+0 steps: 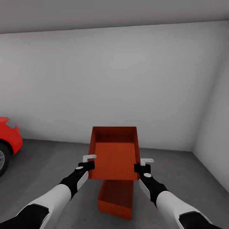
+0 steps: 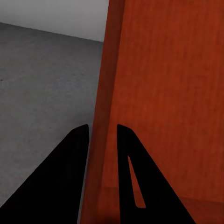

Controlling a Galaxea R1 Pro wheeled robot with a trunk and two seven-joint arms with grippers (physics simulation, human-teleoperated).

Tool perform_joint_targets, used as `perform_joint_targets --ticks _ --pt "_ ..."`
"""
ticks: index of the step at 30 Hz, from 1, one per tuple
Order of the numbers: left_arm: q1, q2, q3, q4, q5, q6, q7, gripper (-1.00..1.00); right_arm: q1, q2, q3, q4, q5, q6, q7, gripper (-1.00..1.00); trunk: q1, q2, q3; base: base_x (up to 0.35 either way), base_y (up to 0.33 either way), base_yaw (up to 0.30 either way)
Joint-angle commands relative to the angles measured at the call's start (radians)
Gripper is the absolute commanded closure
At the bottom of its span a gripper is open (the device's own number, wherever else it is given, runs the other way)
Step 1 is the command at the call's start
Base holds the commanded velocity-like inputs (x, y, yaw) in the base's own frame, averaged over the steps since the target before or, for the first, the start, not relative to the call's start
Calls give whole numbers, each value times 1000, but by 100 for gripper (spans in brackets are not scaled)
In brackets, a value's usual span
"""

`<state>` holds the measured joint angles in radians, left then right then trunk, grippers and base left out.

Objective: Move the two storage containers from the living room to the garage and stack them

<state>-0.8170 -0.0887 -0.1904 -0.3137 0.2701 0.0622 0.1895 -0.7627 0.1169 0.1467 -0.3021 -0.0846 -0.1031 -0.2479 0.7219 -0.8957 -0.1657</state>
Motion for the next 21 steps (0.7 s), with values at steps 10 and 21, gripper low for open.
perform_joint_targets --ticks 10,21 --pt "1 38 -27 4 -5 9 94 100 -3 -2 -75 0 -2 -5 -48 100 0 -1 -1 0 126 -240" --pt "1 38 -26 4 -4 11 94 100 -3 -4 -76 0 0 -5 -45 100 0 -1 -1 1 315 -130"
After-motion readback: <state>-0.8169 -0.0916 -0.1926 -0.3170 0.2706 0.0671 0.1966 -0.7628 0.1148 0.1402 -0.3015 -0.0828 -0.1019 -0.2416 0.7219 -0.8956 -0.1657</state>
